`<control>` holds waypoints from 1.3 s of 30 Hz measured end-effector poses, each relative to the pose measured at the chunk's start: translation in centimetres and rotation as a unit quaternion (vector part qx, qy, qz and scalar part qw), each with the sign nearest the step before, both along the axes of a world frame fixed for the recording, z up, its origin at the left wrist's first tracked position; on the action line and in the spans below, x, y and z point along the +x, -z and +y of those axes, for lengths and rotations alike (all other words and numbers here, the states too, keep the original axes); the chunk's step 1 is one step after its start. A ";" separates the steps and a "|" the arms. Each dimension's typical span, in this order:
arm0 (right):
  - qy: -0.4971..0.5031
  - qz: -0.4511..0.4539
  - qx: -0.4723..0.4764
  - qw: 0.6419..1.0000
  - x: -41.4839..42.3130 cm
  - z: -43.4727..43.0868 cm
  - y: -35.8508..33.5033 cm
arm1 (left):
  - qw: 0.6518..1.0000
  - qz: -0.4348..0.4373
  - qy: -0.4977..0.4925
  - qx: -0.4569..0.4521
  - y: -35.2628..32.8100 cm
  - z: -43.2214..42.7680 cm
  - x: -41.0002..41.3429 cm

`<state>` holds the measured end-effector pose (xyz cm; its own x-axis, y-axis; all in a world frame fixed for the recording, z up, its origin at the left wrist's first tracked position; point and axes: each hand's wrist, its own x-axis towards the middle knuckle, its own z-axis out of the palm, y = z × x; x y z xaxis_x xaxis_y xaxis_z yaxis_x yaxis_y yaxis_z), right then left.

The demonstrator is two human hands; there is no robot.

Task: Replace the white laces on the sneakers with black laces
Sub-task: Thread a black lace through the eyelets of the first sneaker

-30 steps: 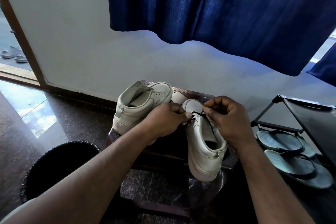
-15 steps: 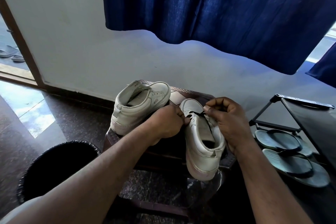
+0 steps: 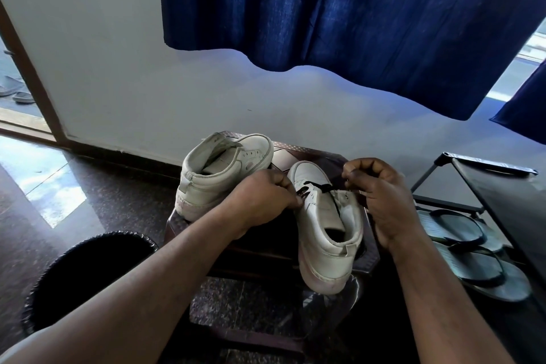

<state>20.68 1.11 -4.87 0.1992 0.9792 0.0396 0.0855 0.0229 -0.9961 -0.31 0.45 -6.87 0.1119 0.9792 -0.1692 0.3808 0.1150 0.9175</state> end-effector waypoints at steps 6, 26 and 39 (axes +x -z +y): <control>-0.064 -0.232 0.006 0.971 -0.5 -1.2 0.1 | 0.996 -0.078 0.000 -0.038 -0.3 0.1 0.8; -0.004 -0.377 0.079 0.923 -1.2 -1.6 0.1 | 0.997 0.066 0.004 -0.034 0.7 1.1 0.1; 0.030 -0.399 0.079 0.913 -1.3 -1.6 0.3 | 0.996 0.087 -0.001 -0.024 1.0 1.0 -0.1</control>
